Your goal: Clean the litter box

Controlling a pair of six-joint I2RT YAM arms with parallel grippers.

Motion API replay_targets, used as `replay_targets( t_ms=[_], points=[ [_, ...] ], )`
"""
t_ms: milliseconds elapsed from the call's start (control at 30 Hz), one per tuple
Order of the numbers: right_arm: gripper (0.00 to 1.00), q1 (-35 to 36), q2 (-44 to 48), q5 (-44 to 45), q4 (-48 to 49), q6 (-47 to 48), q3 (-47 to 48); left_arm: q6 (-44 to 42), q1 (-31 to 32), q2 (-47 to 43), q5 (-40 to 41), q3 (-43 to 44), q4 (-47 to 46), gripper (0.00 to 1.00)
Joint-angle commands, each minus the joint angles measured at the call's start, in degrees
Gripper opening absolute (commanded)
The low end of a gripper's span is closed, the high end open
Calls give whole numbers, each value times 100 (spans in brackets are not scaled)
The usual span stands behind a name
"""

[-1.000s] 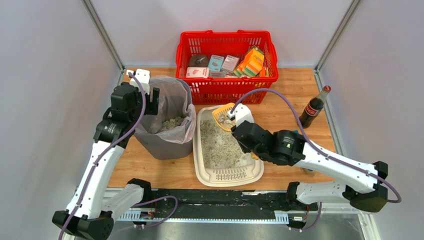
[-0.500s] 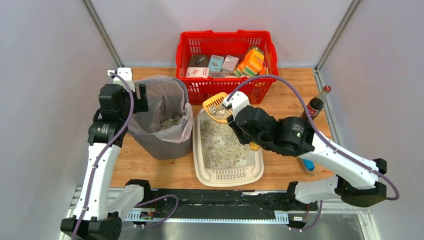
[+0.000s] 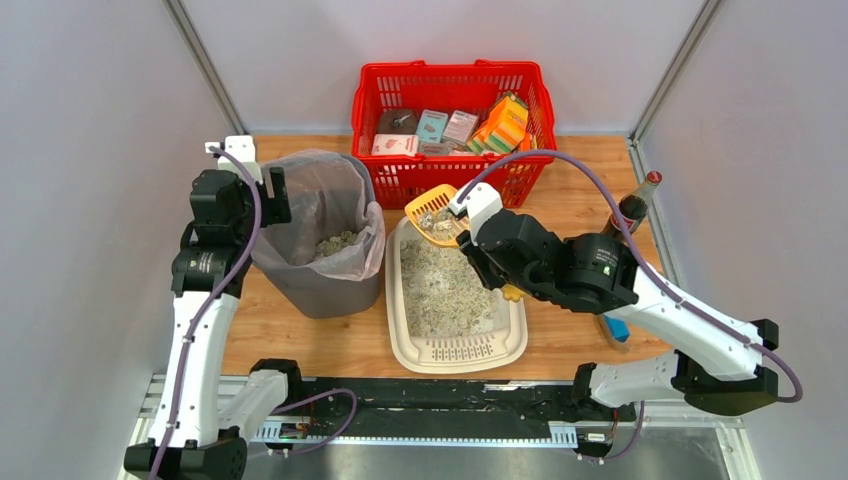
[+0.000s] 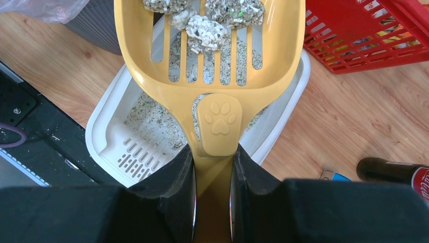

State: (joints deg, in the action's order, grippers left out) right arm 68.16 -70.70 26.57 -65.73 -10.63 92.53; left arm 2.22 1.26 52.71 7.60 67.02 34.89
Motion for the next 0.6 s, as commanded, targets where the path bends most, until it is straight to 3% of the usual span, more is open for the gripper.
replay_targets(
  t_ms=[0,200,267,300,400,567],
  points=[
    [0,13,196,182,157,44,98,-107,-82,-313,407,109,-158,85],
    [0,22,346,182,351,97,-42,-283,-82,-472,1621,-49,-229,90],
    [0,22,364,208,403,97,-156,-336,-82,-358,1535,-67,-168,88],
    [0,13,372,217,421,97,-183,-327,-90,-314,1291,-49,-132,79],
    [0,13,390,209,465,88,-341,-248,-91,-138,789,65,78,67],
    [0,13,486,208,579,44,-560,-257,-91,-68,928,-23,149,67]
  ],
)
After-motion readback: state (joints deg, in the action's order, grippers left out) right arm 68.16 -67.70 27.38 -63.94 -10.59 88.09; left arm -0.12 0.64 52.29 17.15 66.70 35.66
